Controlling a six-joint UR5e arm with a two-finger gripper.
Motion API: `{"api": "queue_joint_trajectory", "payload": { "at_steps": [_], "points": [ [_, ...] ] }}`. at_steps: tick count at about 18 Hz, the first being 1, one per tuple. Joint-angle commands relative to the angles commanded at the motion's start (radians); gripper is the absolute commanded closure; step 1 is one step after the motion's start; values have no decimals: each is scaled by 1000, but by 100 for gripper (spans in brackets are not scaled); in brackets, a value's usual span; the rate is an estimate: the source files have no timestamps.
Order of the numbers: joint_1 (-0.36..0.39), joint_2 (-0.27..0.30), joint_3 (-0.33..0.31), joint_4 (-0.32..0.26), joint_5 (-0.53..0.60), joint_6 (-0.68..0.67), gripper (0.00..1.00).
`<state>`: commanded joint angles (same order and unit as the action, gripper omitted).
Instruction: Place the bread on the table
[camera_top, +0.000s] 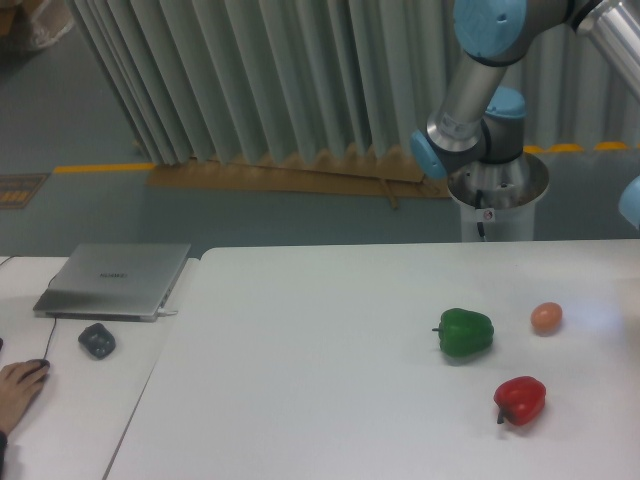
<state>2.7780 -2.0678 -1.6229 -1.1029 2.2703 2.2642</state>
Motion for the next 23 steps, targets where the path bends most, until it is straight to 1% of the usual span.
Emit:
{"api": "queue_joint_trajectory", "payload": {
  "at_steps": [1, 3, 5, 7, 11, 12, 14, 15, 16, 19, 21, 23],
  "points": [
    [0, 0, 0, -2, 0, 2, 6],
    [0, 2, 0, -3, 0, 3, 18],
    [2, 6, 0, -5, -2, 9, 34],
    [2, 9, 2, -6, -3, 11, 52],
    [9, 14, 3, -6, -5, 12, 79],
    [9, 15, 5, -6, -6, 11, 84],
    [14, 18, 14, -6, -15, 8, 90],
    [24, 35, 27, -8, -52, 6, 90],
    [35, 44, 50, -17, -139, 6, 91],
    [101, 109, 54, -49, -399, -38, 91],
    [126, 149, 54, -81, -565, -128, 90],
    [127, 185, 54, -109, -738, -265, 90]
  ]
}}
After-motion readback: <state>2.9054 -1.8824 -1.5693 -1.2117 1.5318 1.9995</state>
